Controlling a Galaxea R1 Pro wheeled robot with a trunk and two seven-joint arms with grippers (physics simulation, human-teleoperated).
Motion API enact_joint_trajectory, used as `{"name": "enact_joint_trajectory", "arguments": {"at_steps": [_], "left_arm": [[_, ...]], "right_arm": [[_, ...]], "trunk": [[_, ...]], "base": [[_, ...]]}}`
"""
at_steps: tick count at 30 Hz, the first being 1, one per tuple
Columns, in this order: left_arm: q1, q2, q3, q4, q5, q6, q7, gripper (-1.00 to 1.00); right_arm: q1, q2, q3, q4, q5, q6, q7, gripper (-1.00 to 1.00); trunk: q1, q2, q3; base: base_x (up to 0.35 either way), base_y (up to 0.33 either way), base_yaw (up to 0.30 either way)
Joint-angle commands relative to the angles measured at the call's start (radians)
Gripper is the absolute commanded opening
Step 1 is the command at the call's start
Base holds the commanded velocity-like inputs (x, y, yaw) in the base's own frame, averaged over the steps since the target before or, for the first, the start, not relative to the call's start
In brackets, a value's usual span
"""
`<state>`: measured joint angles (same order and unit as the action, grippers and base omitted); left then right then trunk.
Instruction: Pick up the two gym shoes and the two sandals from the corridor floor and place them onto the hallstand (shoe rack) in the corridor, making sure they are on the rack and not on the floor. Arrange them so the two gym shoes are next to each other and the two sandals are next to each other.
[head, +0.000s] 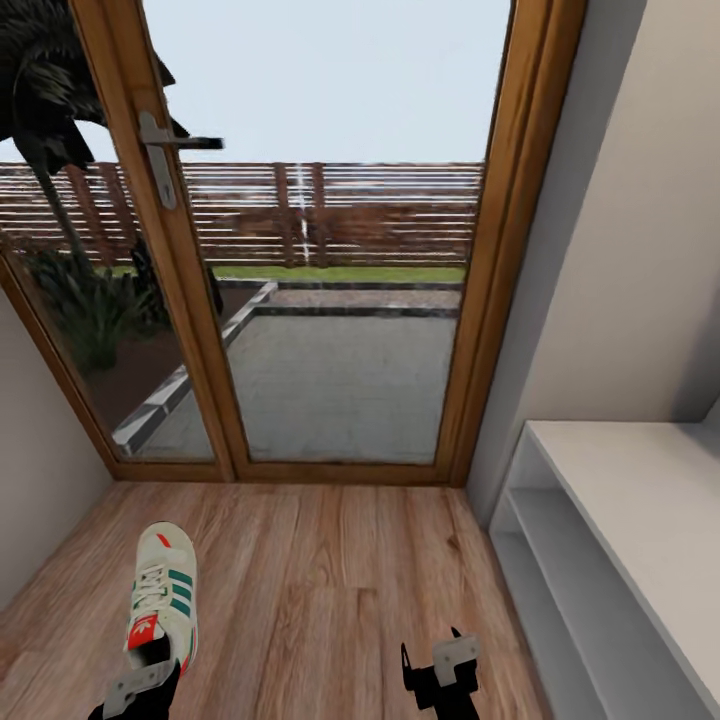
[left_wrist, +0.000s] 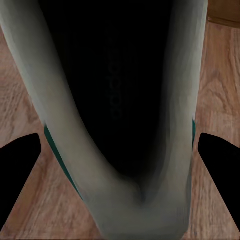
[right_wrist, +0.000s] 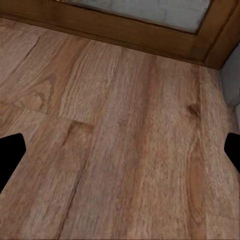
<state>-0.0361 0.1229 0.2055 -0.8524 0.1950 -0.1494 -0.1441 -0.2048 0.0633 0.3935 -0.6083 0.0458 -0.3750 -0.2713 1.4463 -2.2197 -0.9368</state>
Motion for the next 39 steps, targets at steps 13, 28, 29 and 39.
{"name": "enact_joint_trajectory", "arguments": {"at_steps": [13,28,29,39], "left_arm": [[-0.001,0.0,0.002,0.001,0.012,-0.001,-0.01,-1.0],[-0.001,0.0,0.003,0.003,0.012,-0.002,-0.008,-1.0],[-0.001,0.0,0.002,0.004,0.012,-0.002,-0.007,-1.0],[-0.001,-0.004,0.001,0.122,0.011,-0.163,0.005,-1.0]], "right_arm": [[-0.001,0.0,0.004,0.002,0.005,-0.001,-0.009,1.0],[-0.001,-0.007,0.002,0.005,0.007,0.0,-0.007,1.0],[-0.001,-0.007,0.002,0.005,0.007,0.0,-0.007,1.0],[-0.001,-0.052,0.0,0.037,0.0,-0.003,-0.008,1.0]], "trunk": [[0.0,0.0,-0.001],[0.0,0.0,-0.001],[0.0,0.0,-0.001],[0.0,0.0,-0.001]], "base": [[0.336,-0.011,0.268],[0.339,-0.083,0.195],[0.339,-0.008,0.021],[0.156,-0.002,0.005]]}}
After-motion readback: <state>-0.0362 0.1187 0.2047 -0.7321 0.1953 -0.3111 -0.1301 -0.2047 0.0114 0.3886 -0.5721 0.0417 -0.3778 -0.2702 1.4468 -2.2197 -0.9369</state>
